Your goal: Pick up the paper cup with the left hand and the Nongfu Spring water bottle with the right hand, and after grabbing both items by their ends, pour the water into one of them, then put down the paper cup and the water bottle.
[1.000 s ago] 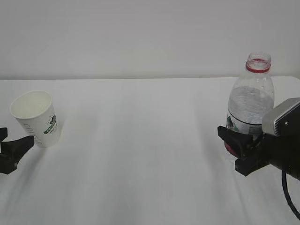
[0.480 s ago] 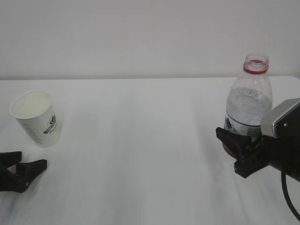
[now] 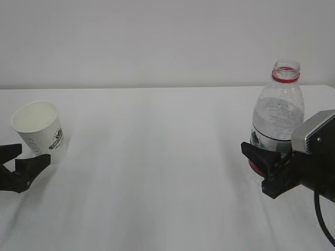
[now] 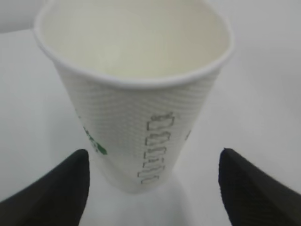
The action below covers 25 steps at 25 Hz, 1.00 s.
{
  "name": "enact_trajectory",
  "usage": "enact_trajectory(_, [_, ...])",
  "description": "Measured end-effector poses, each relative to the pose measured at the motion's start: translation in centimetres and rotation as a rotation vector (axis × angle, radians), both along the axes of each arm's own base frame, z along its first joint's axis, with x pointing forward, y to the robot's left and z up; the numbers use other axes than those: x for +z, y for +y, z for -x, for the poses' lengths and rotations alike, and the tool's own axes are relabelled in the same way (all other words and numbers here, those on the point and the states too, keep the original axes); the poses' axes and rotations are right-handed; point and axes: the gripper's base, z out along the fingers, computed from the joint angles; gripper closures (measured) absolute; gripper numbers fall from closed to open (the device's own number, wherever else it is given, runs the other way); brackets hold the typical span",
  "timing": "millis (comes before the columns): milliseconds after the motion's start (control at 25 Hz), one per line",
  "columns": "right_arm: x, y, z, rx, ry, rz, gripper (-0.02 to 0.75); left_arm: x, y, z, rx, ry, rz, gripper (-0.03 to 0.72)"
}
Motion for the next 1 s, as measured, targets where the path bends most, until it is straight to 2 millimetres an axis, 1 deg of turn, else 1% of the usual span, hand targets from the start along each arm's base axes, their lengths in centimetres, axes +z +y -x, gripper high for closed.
enact_trajectory(240, [0.0, 0.0, 0.0, 0.0, 0.0, 0.0, 0.265, 0.0, 0.1, -0.4, 0.006, -0.004, 0.009, 0.059])
enact_trajectory(600, [0.0, 0.0, 0.0, 0.0, 0.0, 0.0, 0.265, 1.0, 0.5, -2.7, 0.017, -0.067, 0.04, 0.059])
enact_trajectory(720, [0.0, 0.0, 0.0, 0.0, 0.0, 0.0, 0.265, 0.9, 0.1, -3.3, 0.001, -0.074, 0.044, 0.059])
enact_trajectory(880, [0.0, 0.0, 0.0, 0.0, 0.0, 0.0, 0.265, 0.3, -1.1, -3.8, -0.039, -0.065, 0.049, 0.059])
enact_trajectory(1000, [0.0, 0.0, 0.0, 0.0, 0.0, 0.0, 0.265, -0.3, -1.7, -4.2, -0.039, -0.051, 0.055, 0.059])
